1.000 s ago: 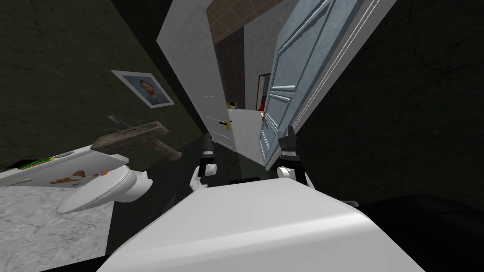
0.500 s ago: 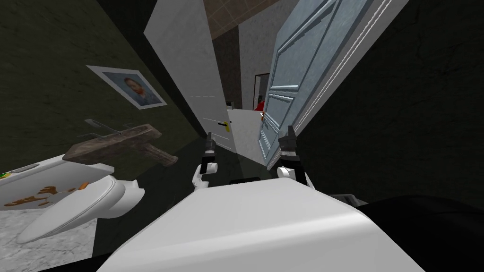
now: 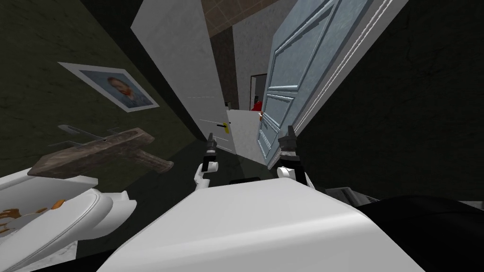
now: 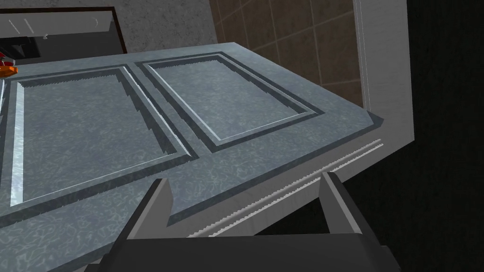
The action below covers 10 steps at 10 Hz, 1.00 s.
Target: Push the door open
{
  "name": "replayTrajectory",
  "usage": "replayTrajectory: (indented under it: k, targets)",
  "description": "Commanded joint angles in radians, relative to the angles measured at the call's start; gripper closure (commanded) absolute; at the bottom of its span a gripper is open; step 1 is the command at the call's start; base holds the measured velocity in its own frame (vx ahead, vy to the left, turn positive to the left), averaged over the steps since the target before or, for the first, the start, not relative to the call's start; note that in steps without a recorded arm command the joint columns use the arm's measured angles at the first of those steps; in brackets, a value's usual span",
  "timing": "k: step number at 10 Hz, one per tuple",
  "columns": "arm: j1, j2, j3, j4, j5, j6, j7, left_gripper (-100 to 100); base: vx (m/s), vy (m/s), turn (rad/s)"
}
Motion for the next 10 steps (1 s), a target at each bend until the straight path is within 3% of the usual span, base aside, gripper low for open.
replayTrajectory:
  k: [1,10]
  targets:
    - [-0.016,0.002,0.004,0.030,0.004,0.001,-0.002,-100,0.044,0.126,-0.146]
    - [-0.122,-0.004,0.025,0.221,0.025,0.002,-0.021,-100,0.047,0.140,-0.139]
